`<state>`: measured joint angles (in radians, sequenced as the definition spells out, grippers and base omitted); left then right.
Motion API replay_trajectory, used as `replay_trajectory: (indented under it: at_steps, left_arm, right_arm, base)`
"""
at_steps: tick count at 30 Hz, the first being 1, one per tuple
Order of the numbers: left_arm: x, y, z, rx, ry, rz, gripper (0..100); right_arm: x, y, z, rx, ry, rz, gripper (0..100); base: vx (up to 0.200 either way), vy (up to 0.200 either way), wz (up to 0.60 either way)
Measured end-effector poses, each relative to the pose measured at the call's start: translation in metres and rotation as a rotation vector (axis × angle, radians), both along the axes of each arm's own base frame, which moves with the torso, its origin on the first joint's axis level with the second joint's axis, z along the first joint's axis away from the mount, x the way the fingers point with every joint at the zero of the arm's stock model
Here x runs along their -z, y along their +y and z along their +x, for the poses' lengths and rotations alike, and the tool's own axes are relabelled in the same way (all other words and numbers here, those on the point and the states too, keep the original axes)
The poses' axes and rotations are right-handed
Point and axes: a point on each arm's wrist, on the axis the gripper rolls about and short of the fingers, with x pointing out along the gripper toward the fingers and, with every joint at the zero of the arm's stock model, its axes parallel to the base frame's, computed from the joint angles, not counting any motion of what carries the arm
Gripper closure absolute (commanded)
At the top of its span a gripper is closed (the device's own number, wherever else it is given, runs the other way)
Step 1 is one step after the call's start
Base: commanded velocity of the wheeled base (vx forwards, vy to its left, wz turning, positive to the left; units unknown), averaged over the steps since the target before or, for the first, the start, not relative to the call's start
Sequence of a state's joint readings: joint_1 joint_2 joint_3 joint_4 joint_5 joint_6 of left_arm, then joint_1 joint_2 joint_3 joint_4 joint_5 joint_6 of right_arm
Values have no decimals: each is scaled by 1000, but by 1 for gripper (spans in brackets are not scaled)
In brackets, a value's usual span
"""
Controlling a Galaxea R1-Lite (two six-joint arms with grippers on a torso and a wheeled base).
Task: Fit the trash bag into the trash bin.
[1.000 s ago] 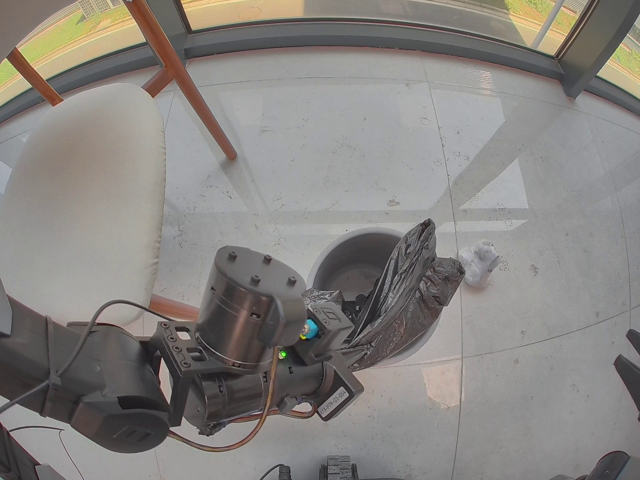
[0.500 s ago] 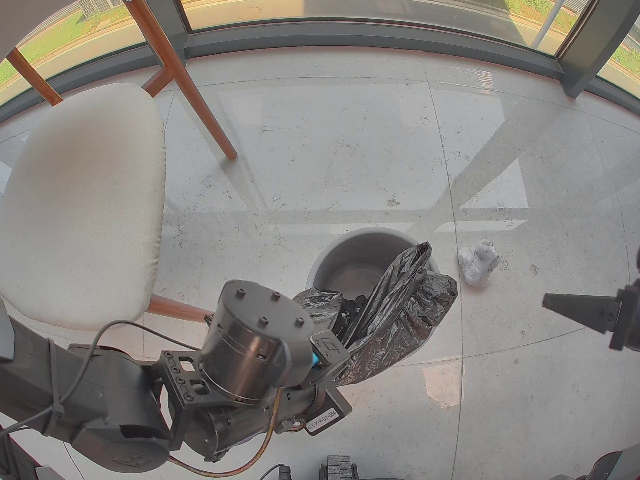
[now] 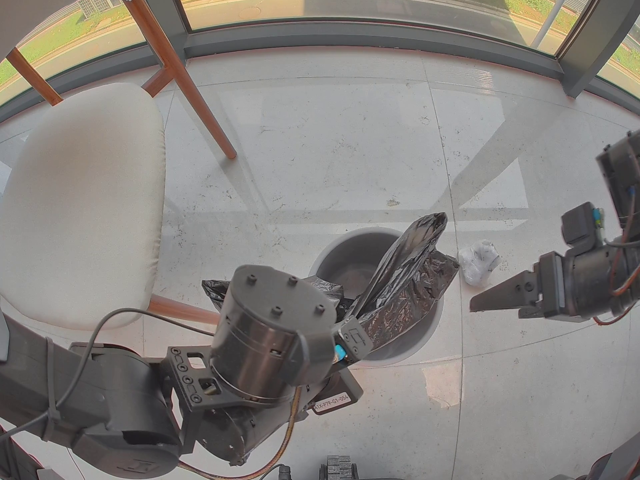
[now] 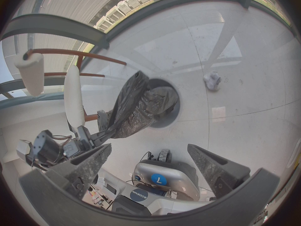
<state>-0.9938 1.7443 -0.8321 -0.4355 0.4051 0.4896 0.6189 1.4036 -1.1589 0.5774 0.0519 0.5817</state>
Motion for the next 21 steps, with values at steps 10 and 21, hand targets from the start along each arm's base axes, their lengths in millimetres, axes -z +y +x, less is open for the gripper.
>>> replay_trajectory:
  at_steps: [10, 21]
  left_arm:
    - [-3, -8, -7, 31, -39, 8, 100]
    - [3, -12, -20, 39, -40, 29, 100]
  right_arm:
    - [12, 39, 31, -19, 42, -75, 0]
    - [11, 50, 57, 11, 29, -85, 0]
  base:
    - [0, 0, 0]
    - [0, 0, 0]
